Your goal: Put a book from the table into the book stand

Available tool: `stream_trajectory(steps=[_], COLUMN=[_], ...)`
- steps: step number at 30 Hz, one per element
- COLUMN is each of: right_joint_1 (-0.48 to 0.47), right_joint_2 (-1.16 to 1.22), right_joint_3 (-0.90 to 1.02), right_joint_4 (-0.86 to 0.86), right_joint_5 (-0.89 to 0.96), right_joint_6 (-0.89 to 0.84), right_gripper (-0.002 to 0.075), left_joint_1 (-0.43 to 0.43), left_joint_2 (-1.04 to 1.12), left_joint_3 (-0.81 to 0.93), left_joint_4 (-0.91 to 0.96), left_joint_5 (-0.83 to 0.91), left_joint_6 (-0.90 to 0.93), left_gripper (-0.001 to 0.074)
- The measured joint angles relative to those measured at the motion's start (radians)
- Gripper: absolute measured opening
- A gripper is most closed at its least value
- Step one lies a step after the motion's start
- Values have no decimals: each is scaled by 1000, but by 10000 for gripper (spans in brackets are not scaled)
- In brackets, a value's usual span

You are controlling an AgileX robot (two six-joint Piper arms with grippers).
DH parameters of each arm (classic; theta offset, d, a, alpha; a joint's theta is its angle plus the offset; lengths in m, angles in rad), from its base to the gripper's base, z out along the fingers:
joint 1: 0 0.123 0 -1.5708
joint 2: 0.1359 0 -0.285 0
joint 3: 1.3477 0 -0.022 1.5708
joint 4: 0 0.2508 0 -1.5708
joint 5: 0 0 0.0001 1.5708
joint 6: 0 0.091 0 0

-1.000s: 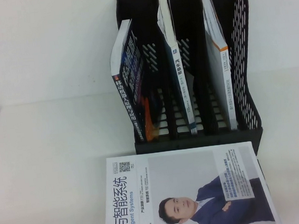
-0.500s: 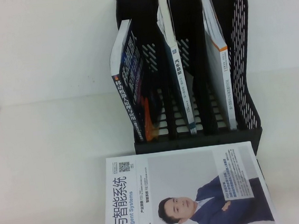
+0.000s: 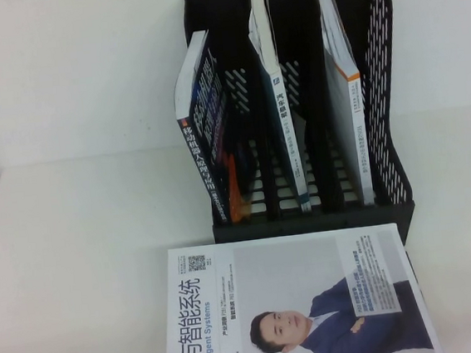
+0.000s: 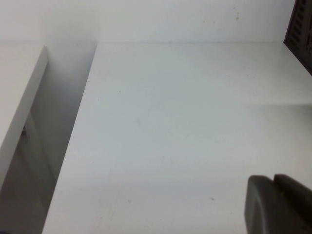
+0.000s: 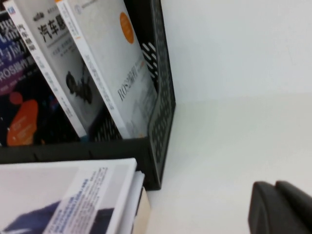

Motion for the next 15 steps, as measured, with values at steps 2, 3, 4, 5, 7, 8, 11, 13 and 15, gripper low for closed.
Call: stream_trajectory(steps=[2,3,4,5,7,8,11,13,15], right_joint_1=[-2,-2,-2,-2,-2,-2,-2,-2,-3], right_joint_2=[0,0,0,0,0,0,0,0,0], right_joint_3=[11,24,40,56,83,85,88,88,88], right_joint_4=[-7,-10,-10,-10,-10,-10,-10,-13,-30], right_joint_5=[0,-3,-9,-19,-29,-29,-3,5,19], right_joint_6=[0,0,0,0,2,0,0,0,0], right_gripper=[-2,-2,-2,-2,-2,-2,-1,-2,-2], left_joint_1=[0,0,0,0,0,0,0,0,0], left_joint_2=[-2,-2,-2,-2,-2,-2,-2,-2,-2], left_joint_3=[0,0,0,0,0,0,0,0,0], left_joint_4=[0,0,0,0,0,0,0,0,0], left_joint_5=[0,0,0,0,0,0,0,0,0], left_joint_6=[0,0,0,0,0,0,0,0,0], left_gripper=[-2,-2,-2,-2,-2,-2,-2,-2,-2])
